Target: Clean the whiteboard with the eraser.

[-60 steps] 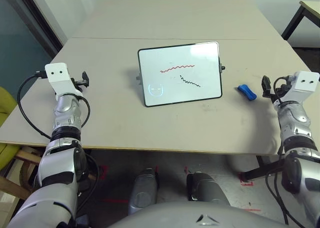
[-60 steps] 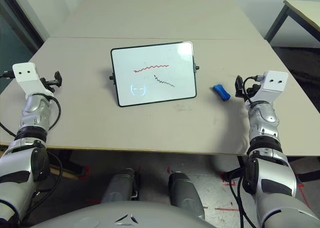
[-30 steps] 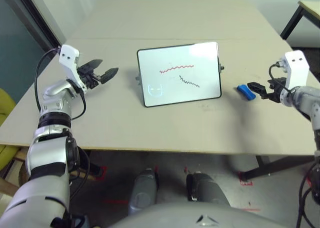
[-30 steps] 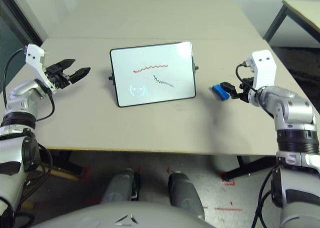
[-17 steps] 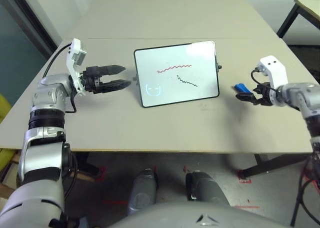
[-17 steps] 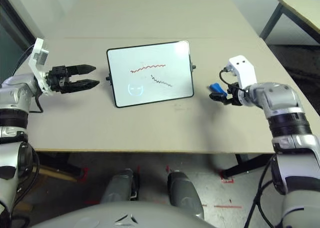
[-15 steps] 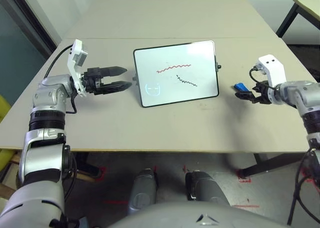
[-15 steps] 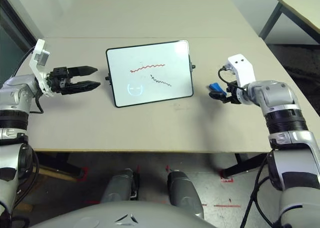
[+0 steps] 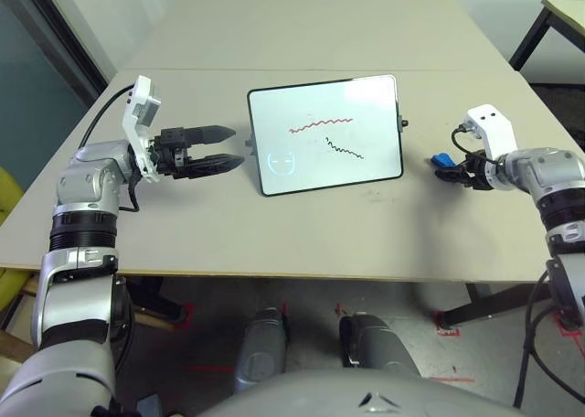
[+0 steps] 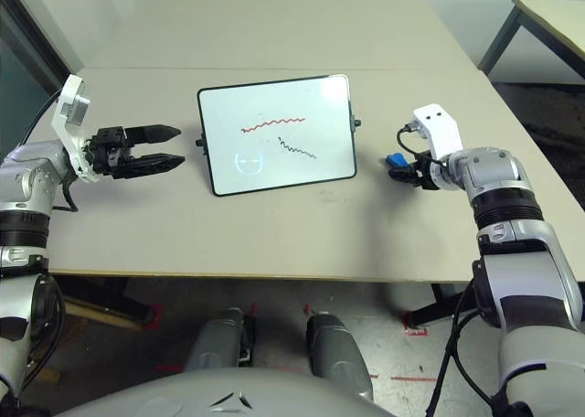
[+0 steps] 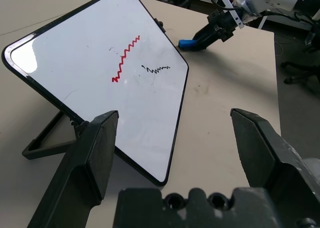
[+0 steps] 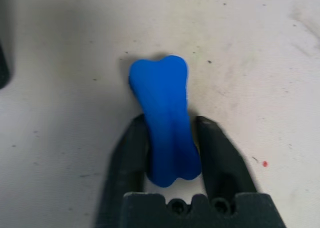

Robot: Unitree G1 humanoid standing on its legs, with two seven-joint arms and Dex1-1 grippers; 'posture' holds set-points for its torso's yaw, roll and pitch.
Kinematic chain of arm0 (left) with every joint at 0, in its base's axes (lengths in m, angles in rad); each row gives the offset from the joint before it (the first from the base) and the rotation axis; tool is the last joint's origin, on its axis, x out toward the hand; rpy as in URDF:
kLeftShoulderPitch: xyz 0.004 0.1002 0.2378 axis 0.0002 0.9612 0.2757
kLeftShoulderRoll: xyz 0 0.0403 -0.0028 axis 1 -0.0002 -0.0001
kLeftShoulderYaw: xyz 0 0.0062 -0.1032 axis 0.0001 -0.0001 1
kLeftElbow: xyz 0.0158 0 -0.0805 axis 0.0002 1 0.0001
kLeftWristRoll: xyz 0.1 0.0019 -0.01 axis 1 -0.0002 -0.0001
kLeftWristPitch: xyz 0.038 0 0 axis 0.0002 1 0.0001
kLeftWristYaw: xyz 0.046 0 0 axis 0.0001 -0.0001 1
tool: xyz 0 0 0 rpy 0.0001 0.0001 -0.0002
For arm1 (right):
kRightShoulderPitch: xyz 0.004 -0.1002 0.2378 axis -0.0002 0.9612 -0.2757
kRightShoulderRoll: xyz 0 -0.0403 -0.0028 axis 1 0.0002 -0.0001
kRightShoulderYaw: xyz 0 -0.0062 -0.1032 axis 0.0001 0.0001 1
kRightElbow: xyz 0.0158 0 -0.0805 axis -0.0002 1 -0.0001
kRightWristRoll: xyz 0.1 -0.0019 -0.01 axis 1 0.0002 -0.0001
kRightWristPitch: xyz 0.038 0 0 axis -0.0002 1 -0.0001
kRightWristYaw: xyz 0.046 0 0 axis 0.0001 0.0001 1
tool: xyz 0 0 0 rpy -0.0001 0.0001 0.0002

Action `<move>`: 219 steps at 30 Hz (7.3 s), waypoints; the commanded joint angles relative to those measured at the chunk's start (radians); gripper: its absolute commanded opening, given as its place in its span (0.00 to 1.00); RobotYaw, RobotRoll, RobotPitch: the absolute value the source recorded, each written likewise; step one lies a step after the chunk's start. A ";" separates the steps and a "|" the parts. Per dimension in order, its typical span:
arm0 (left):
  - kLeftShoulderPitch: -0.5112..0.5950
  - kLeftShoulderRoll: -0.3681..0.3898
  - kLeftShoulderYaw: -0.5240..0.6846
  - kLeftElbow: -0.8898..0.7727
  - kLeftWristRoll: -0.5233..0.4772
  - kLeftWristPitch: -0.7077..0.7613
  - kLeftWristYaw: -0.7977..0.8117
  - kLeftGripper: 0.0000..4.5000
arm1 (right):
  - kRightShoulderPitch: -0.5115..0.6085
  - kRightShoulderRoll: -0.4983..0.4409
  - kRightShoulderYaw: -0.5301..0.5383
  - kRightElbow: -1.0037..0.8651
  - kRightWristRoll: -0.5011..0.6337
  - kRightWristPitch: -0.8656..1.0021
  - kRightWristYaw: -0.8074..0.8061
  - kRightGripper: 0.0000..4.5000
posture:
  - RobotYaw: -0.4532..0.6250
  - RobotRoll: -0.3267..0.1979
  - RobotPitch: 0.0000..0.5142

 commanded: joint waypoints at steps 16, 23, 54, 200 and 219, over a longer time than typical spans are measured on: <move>-0.016 -0.011 -0.020 0.031 0.005 -0.042 0.025 1.00 | 0.207 -0.066 0.128 -0.719 -0.100 -0.019 0.084 0.07 | 0.59 0.62 0.14; -0.023 -0.018 -0.027 0.049 0.010 -0.066 0.037 1.00 | 0.202 -0.016 0.255 -0.813 -0.200 -0.075 0.050 0.07 | 0.59 0.62 0.14; -0.034 -0.010 -0.022 0.051 0.003 -0.081 0.045 1.00 | 0.167 0.092 0.389 -0.696 -0.497 -0.241 0.053 0.07 | 0.62 0.62 0.10; -0.038 -0.024 -0.015 0.061 -0.007 -0.101 0.069 1.00 | -0.074 0.266 0.418 -0.341 -0.643 -0.468 0.069 0.05 | 0.64 0.62 0.10; -0.053 -0.030 -0.022 0.079 0.000 -0.108 0.063 1.00 | -0.040 0.188 0.401 -0.407 -0.630 -0.478 0.098 0.05 | 0.62 0.62 0.10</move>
